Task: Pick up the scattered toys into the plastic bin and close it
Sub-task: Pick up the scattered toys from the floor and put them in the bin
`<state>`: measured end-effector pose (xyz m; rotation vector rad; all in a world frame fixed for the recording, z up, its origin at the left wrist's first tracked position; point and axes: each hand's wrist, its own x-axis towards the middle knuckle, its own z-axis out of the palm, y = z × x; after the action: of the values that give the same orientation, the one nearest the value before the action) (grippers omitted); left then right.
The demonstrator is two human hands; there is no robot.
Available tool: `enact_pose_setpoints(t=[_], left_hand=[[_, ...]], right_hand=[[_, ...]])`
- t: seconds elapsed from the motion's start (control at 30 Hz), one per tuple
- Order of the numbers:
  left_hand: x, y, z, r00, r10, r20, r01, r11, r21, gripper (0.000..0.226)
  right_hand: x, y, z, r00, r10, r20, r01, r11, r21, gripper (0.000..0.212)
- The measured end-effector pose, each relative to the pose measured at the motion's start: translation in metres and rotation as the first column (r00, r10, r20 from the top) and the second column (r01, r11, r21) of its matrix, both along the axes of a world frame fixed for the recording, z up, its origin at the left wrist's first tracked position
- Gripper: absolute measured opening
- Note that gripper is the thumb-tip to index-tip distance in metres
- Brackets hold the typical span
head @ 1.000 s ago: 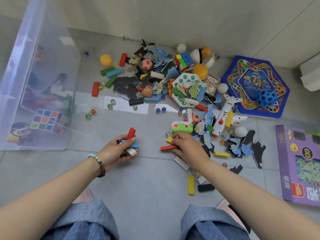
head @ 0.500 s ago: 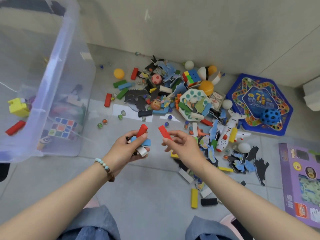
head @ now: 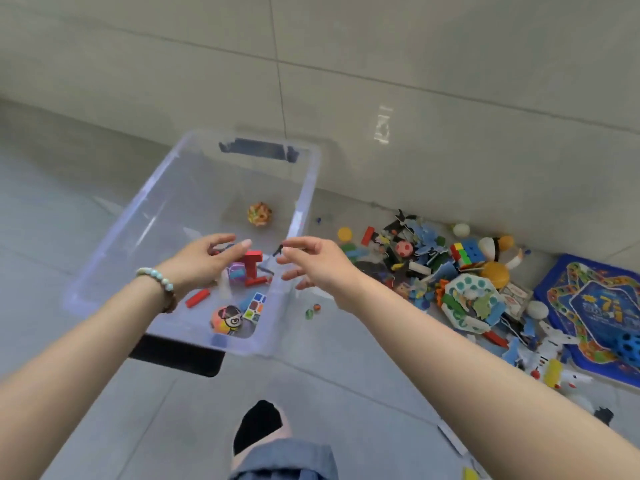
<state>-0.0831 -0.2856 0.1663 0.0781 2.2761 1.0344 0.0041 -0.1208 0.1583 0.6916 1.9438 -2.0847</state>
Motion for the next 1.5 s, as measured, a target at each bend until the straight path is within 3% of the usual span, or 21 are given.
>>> enact_pose_setpoints(t=[0.07, 0.13, 0.23, 0.3, 0.37, 0.43, 0.47, 0.53, 0.6, 0.67, 0.73, 0.93, 1.07, 1.17, 1.23, 1.33, 1.43, 1.5], left_hand=[[0.001, 0.014, -0.005, 0.993, -0.048, -0.11, 0.042, 0.998, -0.055, 0.063], [0.012, 0.044, 0.002, 0.956, -0.048, -0.29, 0.061, 0.998, 0.034, 0.05], [0.055, 0.103, 0.007, 0.922, -0.161, -0.353, 0.245, 0.947, 0.209, 0.022], [0.096, 0.141, -0.007, 0.87, -0.406, -0.278, 0.466, 0.862, 0.199, 0.019], [0.137, 0.169, -0.037, 0.726, -0.681, -0.094, 0.687, 0.724, 0.063, 0.031], [0.172, 0.182, -0.083, 0.567, -0.81, 0.154, 0.824, 0.558, -0.097, 0.052], [0.189, 0.182, -0.109, 0.529, -0.808, 0.259, 0.848, 0.514, -0.13, 0.058], [0.218, 0.175, -0.155, 0.558, -0.726, 0.401, 0.817, 0.566, -0.112, 0.061], [0.245, 0.164, -0.19, 0.662, -0.582, 0.472, 0.669, 0.743, -0.023, 0.055], [0.269, 0.156, -0.213, 0.759, -0.451, 0.47, 0.487, 0.872, 0.051, 0.04], [0.289, 0.148, -0.225, 0.799, -0.384, 0.463, 0.376, 0.92, 0.112, 0.024], [0.323, 0.129, -0.233, 0.727, -0.364, 0.582, 0.261, 0.931, 0.257, 0.023], [0.328, 0.13, -0.223, 0.57, -0.404, 0.716, 0.317, 0.911, 0.262, 0.039], [0.324, 0.136, -0.218, 0.468, -0.284, 0.837, 0.078, 0.956, 0.281, 0.039], [0.317, 0.139, -0.219, 0.509, -0.21, 0.835, -0.072, 0.956, 0.284, 0.03], [0.307, 0.139, -0.223, 0.624, -0.2, 0.755, -0.072, 0.948, 0.311, 0.023], [0.298, 0.14, -0.223, 0.648, -0.212, 0.732, -0.064, 0.942, 0.33, 0.015], [0.295, 0.142, -0.22, 0.653, -0.207, 0.729, -0.076, 0.939, 0.335, 0.013]], right_hand=[[0.016, 0.024, -0.004, 0.996, -0.086, 0.003, 0.085, 0.995, 0.044, 0.03], [0.046, 0.059, -0.01, 0.966, -0.257, 0.027, 0.255, 0.965, 0.069, 0.027], [0.112, 0.104, -0.03, 0.818, -0.572, 0.062, 0.563, 0.818, 0.118, 0.029], [0.164, 0.117, -0.053, 0.676, -0.732, 0.087, 0.719, 0.681, 0.142, 0.031], [0.217, 0.115, -0.081, 0.546, -0.825, 0.148, 0.808, 0.565, 0.168, 0.026], [0.266, 0.1, -0.112, 0.463, -0.86, 0.213, 0.834, 0.504, 0.225, 0.03], [0.287, 0.091, -0.125, 0.431, -0.869, 0.243, 0.833, 0.487, 0.262, 0.036], [0.321, 0.074, -0.149, 0.367, -0.888, 0.275, 0.834, 0.446, 0.326, 0.043], [0.345, 0.06, -0.169, 0.321, -0.905, 0.279, 0.829, 0.411, 0.38, 0.047], [0.362, 0.049, -0.183, 0.314, -0.912, 0.265, 0.8, 0.404, 0.443, 0.046], [0.373, 0.039, -0.192, 0.32, -0.916, 0.242, 0.767, 0.401, 0.501, 0.043], [0.38, -0.003, -0.212, 0.356, -0.91, 0.212, 0.772, 0.414, 0.482, 0.033], [0.365, -0.005, -0.207, 0.293, -0.943, 0.16, 0.878, 0.332, 0.346, 0.024], [0.355, 0.003, -0.199, 0.426, -0.896, 0.12, 0.822, 0.44, 0.362, 0.021], [0.355, 0.01, -0.202, 0.409, -0.906, 0.109, 0.806, 0.415, 0.422, 0.023], [0.357, 0.014, -0.214, 0.378, -0.914, 0.151, 0.708, 0.39, 0.589, 0.025], [0.355, 0.009, -0.221, 0.39, -0.894, 0.222, 0.586, 0.427, 0.689, 0.023], [0.349, 0.01, -0.222, 0.377, -0.9, 0.219, 0.599, 0.418, 0.683, 0.017]])
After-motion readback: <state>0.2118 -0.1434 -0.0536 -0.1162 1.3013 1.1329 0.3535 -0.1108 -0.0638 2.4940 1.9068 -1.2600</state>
